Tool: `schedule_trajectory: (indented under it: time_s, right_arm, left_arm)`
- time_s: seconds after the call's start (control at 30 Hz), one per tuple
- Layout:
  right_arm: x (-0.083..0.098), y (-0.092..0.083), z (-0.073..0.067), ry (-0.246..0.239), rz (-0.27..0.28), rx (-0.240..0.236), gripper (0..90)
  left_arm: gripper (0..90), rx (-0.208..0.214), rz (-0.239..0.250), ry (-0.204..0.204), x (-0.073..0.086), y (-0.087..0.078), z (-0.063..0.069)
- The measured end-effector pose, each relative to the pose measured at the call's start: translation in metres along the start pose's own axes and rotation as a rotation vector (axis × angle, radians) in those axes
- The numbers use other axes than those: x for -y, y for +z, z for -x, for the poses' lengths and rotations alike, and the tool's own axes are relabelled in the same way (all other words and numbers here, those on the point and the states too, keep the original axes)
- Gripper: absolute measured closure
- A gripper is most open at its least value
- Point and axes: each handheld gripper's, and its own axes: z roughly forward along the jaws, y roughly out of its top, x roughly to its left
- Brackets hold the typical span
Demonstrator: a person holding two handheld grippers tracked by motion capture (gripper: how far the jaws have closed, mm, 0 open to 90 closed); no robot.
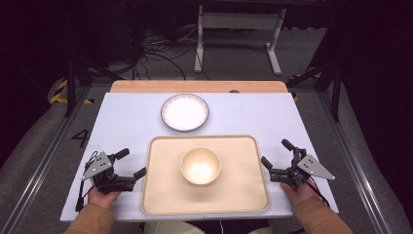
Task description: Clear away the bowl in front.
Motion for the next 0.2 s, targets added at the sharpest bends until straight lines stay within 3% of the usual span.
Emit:
schedule_trajectory:
  time_s: [0.2]
  right_arm:
    - [0.0, 0.0001, 0.0001, 0.001, 0.0, 0.0, 0.1]
  left_arm:
    - [0.9, -0.001, 0.001, 0.003, 0.0, 0.0002, 0.0003]
